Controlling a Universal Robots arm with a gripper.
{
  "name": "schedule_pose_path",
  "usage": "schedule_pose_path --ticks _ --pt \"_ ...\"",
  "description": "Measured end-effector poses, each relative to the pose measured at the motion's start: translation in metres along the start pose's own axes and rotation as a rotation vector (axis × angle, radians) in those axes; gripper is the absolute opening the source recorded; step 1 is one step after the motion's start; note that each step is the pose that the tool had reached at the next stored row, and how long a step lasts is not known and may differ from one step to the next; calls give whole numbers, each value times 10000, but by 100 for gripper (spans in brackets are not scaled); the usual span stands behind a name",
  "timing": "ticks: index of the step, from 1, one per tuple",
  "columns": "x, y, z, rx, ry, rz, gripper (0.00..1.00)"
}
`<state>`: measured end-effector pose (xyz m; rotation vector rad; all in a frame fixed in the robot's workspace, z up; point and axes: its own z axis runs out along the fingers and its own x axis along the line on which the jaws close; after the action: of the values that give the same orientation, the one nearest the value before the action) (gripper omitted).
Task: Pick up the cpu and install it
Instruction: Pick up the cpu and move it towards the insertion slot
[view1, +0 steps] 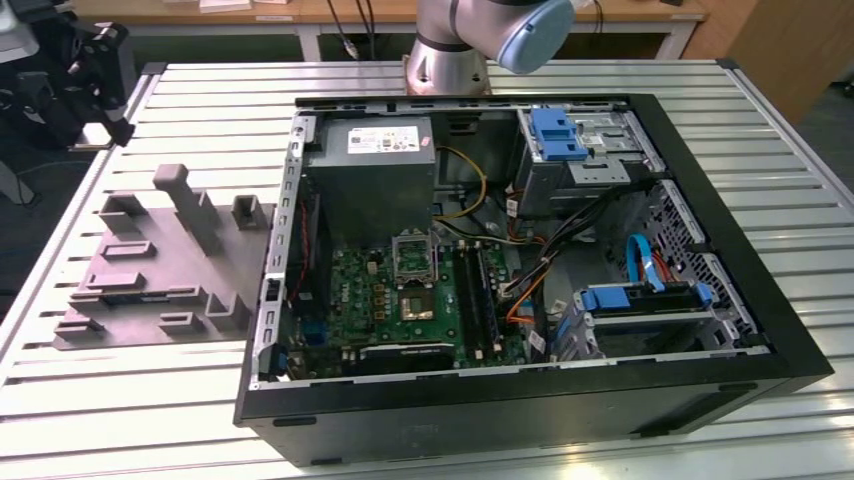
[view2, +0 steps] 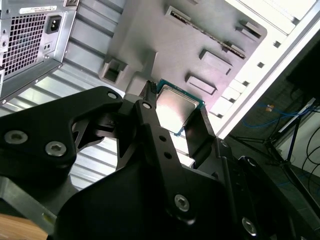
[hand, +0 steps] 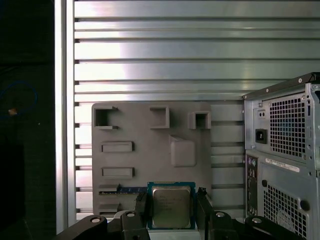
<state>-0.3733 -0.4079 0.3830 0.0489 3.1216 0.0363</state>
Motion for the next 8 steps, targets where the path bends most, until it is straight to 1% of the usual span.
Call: schedule_pose_path --ticks 8 --pt "-20 1 0 0 0 0 47"
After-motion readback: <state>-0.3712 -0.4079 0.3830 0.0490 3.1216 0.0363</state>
